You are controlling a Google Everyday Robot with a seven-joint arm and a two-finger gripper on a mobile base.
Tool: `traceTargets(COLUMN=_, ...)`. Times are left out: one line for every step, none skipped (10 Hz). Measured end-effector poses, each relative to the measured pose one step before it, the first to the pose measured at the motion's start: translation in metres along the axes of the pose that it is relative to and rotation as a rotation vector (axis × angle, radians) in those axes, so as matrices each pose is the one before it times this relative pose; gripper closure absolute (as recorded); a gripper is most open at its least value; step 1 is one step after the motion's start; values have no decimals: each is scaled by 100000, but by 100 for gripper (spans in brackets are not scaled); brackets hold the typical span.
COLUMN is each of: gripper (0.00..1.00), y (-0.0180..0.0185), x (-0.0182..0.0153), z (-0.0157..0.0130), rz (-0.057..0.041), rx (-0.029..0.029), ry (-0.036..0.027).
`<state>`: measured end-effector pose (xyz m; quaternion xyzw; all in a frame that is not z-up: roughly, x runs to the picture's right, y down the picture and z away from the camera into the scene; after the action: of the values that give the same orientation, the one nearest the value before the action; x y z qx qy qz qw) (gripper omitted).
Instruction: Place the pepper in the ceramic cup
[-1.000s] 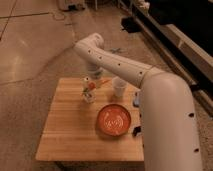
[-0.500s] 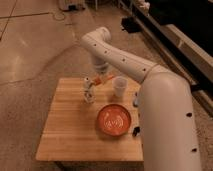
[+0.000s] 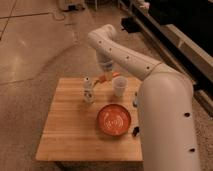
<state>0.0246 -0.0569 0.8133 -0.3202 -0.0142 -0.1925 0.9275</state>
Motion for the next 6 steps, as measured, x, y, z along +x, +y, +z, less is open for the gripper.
traceTargets(gripper=99, y=180, x=429, z=233, rz=519, rx=-297, ry=296)
traceTargets(gripper=99, y=113, x=984, z=414, rz=1503, rx=-298, ry=835)
traceTargets(gripper=99, y=-97, x=556, z=79, rz=930, rx=154, ry=641)
traceTargets(gripper=99, y=-66, x=297, z=112, rz=580, rx=-49, ry=227)
traceTargets(gripper=99, y=-16, x=319, z=79, rz=600, rx=-12, ry=337)
traceTargets(gripper=99, y=84, x=176, z=255, rz=497, rx=-350, ry=386)
